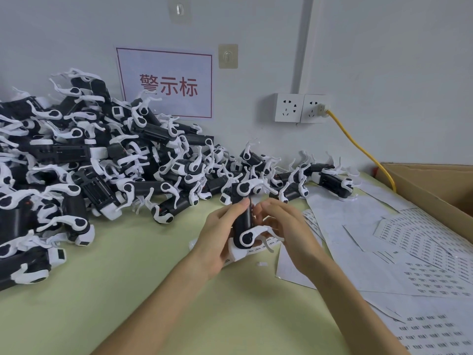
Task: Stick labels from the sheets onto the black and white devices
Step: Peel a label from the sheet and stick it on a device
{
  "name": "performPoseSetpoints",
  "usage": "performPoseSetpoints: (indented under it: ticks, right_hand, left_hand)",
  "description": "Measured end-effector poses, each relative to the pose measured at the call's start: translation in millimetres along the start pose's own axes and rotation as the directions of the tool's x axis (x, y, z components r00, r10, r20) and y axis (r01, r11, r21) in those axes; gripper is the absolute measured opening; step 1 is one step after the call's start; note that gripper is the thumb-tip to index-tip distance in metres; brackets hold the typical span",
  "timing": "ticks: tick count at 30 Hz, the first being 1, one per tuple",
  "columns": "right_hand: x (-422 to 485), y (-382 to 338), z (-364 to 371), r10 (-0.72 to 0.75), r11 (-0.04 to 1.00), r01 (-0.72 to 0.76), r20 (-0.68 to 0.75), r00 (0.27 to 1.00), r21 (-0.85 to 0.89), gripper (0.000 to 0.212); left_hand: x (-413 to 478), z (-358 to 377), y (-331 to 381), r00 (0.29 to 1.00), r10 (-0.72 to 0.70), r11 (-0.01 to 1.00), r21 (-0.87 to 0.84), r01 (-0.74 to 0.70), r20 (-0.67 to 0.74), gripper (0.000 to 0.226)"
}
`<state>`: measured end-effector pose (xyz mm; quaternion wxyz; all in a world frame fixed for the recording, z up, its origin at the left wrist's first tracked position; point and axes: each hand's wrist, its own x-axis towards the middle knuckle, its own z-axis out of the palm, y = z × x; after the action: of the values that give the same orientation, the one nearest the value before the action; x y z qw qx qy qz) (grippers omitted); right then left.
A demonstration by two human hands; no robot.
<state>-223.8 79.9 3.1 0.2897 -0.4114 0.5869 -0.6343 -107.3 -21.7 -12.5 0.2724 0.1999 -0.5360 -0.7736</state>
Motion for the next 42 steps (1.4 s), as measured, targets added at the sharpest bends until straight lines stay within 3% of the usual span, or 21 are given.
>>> performPoseSetpoints:
  ticks: [3,9,14,18,23,26,30,33,35,37,40,42]
  right_hand:
    - [0.0,1.3,0.0,-0.006,0.999,0.007,0.026,1.0,-0.037,0.025]
    - [-0.1,0.8,0.5,-0.007,0.997,0.01,0.045,0.999,-0.072,0.028]
    - [-0.7,-0.9,0.3,0.009,0.999,-0.007,0.04,0.999,-0.042,0.039]
    - [3.8,2.3,-4.7,0.038,0.999,-0.037,-0.142,0.989,0.007,0.026]
    - [9.6,2.0,-16.9,0.111,0.969,-0.018,-0.366,0.924,0.246,0.02]
    - [10.6,4.2,-17.0,0.099,0.979,-0.014,-0.412,0.906,0.204,0.023]
    - [10.5,4.5,-14.7,0.045,0.995,-0.008,-0.368,0.929,0.101,0.026]
    - [8.9,4.9,-14.6,0.005,1.0,-0.007,-0.244,0.97,-0.008,0.027]
    - [7.3,5.3,-13.6,-0.022,0.996,0.01,-0.131,0.991,-0.088,0.037]
    - [7.1,5.5,-12.3,-0.018,0.986,0.011,-0.042,0.999,-0.166,0.032]
    - [7.6,4.8,-14.0,0.007,0.98,-0.015,-0.042,0.999,-0.2,0.019]
    - [8.5,3.7,-16.9,0.073,0.993,-0.082,-0.11,0.991,-0.083,0.021]
  left_hand:
    - [-0.7,-0.2,2.5,0.998,-0.054,0.999,-0.003,0.054,-0.034,0.036]
    - [-2.7,-0.6,5.3,0.992,-0.121,0.991,-0.058,0.122,0.029,0.041]
    - [-6.0,1.0,6.4,0.991,-0.115,0.993,0.044,0.112,0.066,0.056]
    - [-7.4,6.1,7.7,0.99,-0.131,0.989,0.076,0.128,0.043,0.045]
    - [-8.5,8.6,5.8,0.974,-0.221,0.967,0.141,0.212,0.052,0.037]
    - [-10.8,12.4,4.2,0.973,-0.229,0.959,0.172,0.225,0.004,0.038]
    - [-13.5,12.2,6.1,0.967,-0.255,0.957,0.149,0.249,0.02,0.042]
    - [-14.9,9.0,8.9,0.962,-0.271,0.95,0.169,0.262,0.033,0.039]
    - [-14.8,6.0,9.7,0.962,-0.267,0.947,0.202,0.251,0.053,0.052]
    - [-14.3,2.5,10.7,0.961,-0.264,0.946,0.213,0.243,0.079,0.067]
    - [-14.7,0.3,19.5,0.94,-0.275,0.961,0.1,0.259,0.204,0.056]
    - [-14.4,-2.4,25.4,0.915,-0.244,0.96,-0.052,0.274,0.322,0.054]
